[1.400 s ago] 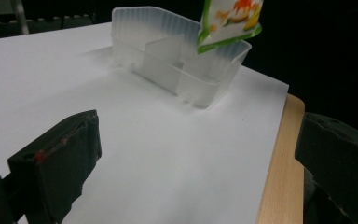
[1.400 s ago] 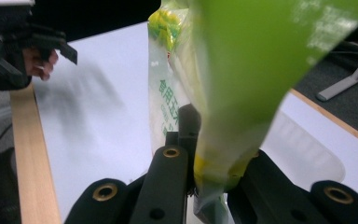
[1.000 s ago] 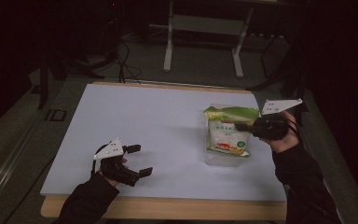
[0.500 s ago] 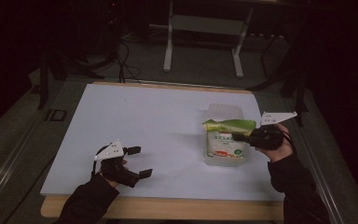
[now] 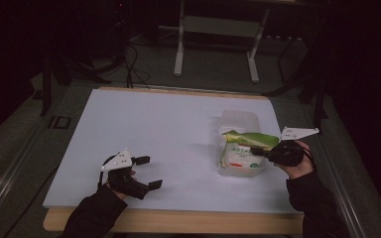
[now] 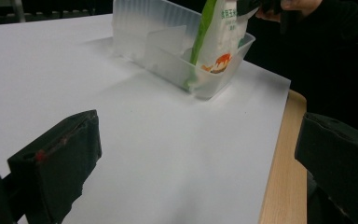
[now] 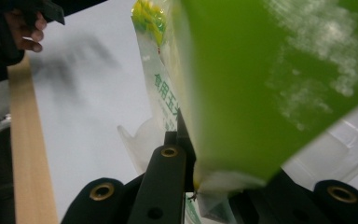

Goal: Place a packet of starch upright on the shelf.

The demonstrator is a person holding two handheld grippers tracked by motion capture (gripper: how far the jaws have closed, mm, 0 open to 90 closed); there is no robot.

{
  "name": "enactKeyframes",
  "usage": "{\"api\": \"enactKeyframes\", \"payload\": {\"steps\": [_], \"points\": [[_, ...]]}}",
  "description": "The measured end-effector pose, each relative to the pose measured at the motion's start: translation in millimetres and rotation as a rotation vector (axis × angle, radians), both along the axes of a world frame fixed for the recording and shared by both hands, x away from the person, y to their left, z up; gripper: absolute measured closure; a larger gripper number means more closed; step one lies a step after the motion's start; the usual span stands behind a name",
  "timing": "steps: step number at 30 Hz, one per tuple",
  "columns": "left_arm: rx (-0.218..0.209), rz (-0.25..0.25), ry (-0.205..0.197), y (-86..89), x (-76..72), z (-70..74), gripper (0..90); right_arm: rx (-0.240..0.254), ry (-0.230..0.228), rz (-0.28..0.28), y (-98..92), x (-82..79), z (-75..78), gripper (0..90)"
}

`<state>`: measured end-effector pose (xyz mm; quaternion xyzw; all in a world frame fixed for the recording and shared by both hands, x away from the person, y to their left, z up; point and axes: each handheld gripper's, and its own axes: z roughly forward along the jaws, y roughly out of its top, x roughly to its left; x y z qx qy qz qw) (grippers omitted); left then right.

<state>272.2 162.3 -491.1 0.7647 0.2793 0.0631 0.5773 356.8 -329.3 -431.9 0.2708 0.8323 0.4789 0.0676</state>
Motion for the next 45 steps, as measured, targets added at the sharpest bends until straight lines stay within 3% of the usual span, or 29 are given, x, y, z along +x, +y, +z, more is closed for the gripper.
{"api": "enactKeyframes", "payload": {"steps": [10,15,20,23,32,36,40,45], "points": [[0.016,-0.012,-0.008,-2.7,-0.9,-1.2,1.0,0.053,-0.052,-0.09,-5.4,-9.5,24.4,47.7],[0.021,-0.015,-0.012,-3.5,-1.8,-1.6,1.0,0.1,-0.097,-0.137,-6.5,-15.7,48.2,37.1],[0.029,-0.019,-0.013,-4.7,-2.4,-2.3,1.0,0.13,-0.154,-0.142,0.0,-25.2,69.4,23.5],[0.03,-0.02,-0.015,-4.8,-2.9,-1.9,1.0,0.142,-0.179,-0.117,6.5,-32.5,78.0,14.2],[0.032,-0.018,-0.016,-4.5,-3.2,-2.2,1.0,0.169,-0.238,-0.038,28.1,-55.1,96.1,12.0],[0.037,-0.021,-0.018,-4.8,-3.4,-2.3,1.0,0.177,-0.251,-0.021,35.1,-61.8,96.8,12.3],[0.043,-0.027,-0.021,-5.3,-4.1,-2.7,1.0,0.202,-0.261,0.021,47.8,-74.5,88.4,13.2],[0.044,-0.026,-0.021,-5.5,-4.4,-2.9,1.0,0.195,-0.276,0.025,55.3,-82.9,74.8,13.4]]}}
